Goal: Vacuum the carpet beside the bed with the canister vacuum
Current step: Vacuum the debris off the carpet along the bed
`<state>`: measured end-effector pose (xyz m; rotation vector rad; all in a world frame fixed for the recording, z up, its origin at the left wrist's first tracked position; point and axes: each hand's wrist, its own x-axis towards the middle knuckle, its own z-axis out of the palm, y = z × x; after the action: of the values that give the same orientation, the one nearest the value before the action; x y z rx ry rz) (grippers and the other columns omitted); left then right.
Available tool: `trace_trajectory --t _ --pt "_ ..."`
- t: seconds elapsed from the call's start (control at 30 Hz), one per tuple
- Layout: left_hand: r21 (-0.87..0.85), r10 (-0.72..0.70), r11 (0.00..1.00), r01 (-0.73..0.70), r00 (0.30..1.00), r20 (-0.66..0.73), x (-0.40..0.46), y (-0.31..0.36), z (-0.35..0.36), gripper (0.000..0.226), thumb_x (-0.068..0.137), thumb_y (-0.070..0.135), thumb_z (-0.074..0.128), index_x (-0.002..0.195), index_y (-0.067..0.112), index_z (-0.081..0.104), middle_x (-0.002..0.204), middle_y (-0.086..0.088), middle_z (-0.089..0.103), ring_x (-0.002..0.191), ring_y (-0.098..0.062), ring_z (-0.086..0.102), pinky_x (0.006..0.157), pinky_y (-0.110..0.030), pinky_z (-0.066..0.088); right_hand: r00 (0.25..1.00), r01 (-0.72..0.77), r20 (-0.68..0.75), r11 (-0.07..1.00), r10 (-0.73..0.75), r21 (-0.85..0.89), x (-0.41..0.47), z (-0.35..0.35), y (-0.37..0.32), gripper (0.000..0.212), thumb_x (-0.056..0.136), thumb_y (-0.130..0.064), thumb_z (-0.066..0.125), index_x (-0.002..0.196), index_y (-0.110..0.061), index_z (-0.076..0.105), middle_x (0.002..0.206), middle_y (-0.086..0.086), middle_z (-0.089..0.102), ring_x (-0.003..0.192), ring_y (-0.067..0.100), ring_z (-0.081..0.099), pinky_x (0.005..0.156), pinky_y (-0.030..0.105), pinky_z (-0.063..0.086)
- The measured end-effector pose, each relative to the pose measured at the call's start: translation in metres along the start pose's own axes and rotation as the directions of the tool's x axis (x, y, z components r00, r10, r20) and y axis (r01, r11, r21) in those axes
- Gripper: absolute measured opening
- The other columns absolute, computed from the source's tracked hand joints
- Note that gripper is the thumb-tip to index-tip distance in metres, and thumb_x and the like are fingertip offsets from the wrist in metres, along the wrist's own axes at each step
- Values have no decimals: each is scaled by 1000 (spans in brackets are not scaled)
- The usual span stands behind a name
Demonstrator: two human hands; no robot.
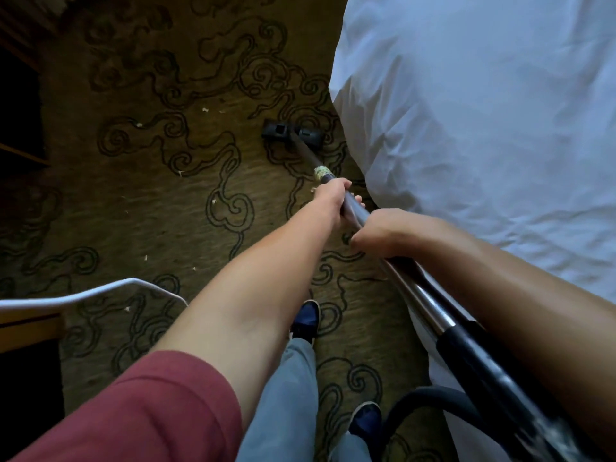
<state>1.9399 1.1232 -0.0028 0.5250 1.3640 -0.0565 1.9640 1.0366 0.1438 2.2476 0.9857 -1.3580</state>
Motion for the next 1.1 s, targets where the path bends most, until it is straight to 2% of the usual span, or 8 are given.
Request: trace_trajectory --t 0.13,0.23,0.3,0.43,0.57,0.73,0.93,1.1 --pt "35 -22 999 22 1000 8 17 4 2 41 96 17 57 135 3 53 82 -13 61 66 -25 60 48 -31 52 1000 -22 -9 1000 22 7 19 -2 -1 25 92 -29 52 109 -10 48 77 7 50 67 19 51 66 30 41" --pt "21 -25 999 24 1000 4 15 -10 2 41 96 15 57 135 3 54 86 -13 61 69 -24 61 49 -33 52 999 -32 14 999 32 26 14 7 4 30 92 -29 52 115 -9 50 75 7 49 61 17 49 51 27 36" --pt "22 -33 999 33 999 9 8 -24 1 40 96 14 57 133 2 54 87 -14 60 69 -24 59 52 -35 51 999 -42 24 998 41 44 4 17 8 29 92 -28 53 113 -8 52 75 6 51 61 16 50 48 25 36" --pt "33 -72 997 71 997 28 -19 -66 -4 22 97 14 56 117 5 53 84 -14 55 65 -24 56 52 -36 49 999 -40 33 997 38 61 -29 52 19 31 92 -26 53 116 -6 55 76 6 51 71 19 56 59 26 44" --pt "32 -62 998 62 998 21 -47 -119 -6 19 98 12 55 114 5 49 81 -15 56 64 -26 56 52 -37 48 999 -4 45 1000 4 0 -69 92 37 35 93 -25 50 121 -5 55 86 8 55 82 23 59 69 28 46" --pt "55 -67 996 68 998 -17 -80 -191 -11 35 97 11 56 130 0 54 87 -16 59 68 -26 59 52 -37 49 997 25 68 998 -21 -51 -111 151 63 35 93 -28 50 121 -7 55 94 8 55 82 23 54 72 28 43" --pt "54 -74 996 77 996 -53 -120 -267 -8 30 96 11 57 124 1 55 84 -16 61 67 -27 61 51 -35 50 999 32 33 998 -30 -51 -155 219 102 37 91 -29 49 121 -7 56 94 8 54 90 28 59 74 28 44" --pt "15 -38 999 39 999 -33 -154 -317 -3 40 97 12 56 136 2 51 107 -16 60 73 -24 61 50 -36 51 1000 -4 -13 1000 5 27 -191 264 139 42 86 -33 53 120 -9 54 92 5 53 81 24 55 69 28 43"
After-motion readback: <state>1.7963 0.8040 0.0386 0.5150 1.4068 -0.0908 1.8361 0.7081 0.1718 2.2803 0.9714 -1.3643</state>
